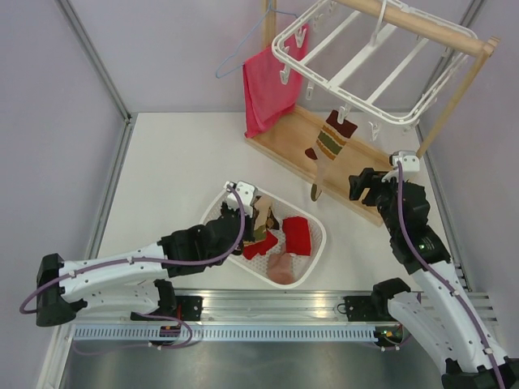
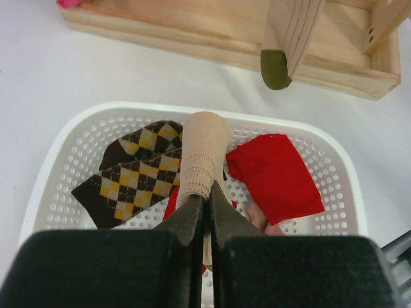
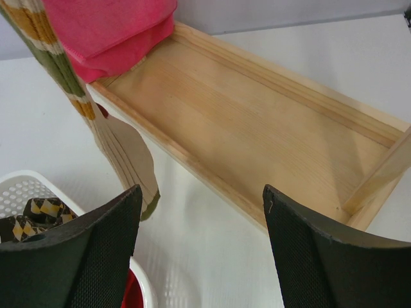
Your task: Remove the socks clipped to the hanger
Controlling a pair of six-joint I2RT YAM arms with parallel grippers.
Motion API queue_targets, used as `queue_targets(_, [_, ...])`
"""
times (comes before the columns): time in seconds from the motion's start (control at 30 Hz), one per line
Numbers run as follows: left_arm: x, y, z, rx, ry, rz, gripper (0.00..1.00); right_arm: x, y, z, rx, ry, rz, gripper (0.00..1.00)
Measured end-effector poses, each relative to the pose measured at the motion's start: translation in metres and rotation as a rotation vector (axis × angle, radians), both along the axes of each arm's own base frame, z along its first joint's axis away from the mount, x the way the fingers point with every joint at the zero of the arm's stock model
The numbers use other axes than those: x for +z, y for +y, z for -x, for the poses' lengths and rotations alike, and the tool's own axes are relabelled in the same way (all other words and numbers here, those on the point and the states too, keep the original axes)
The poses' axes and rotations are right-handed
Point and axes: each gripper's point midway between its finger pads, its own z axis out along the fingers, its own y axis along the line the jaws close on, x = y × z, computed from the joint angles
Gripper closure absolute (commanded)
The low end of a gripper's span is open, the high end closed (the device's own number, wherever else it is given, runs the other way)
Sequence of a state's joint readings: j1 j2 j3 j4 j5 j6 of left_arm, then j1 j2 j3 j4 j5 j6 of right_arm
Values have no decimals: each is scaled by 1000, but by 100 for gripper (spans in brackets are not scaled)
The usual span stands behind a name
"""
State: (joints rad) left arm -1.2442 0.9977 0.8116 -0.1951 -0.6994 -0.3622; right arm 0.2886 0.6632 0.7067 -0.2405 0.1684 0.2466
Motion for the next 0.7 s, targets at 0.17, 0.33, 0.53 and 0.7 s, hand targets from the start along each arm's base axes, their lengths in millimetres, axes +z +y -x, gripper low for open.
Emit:
queue_targets(0.17, [-27, 5, -8, 31, 87, -24, 95, -5, -4, 1, -28, 5, -14, 19])
queue_targets(0.33, [-68, 6, -3, 39, 190, -71, 0, -11, -9, 6, -56, -3, -31, 17])
queue_targets(0.53, [-88, 10, 3, 57, 255, -94, 0, -17, -12, 6, -76, 6, -35, 17])
queue_targets(0.7, [-87, 14, 1, 80, 249, -105, 0, -21, -13, 5, -86, 15, -33, 16])
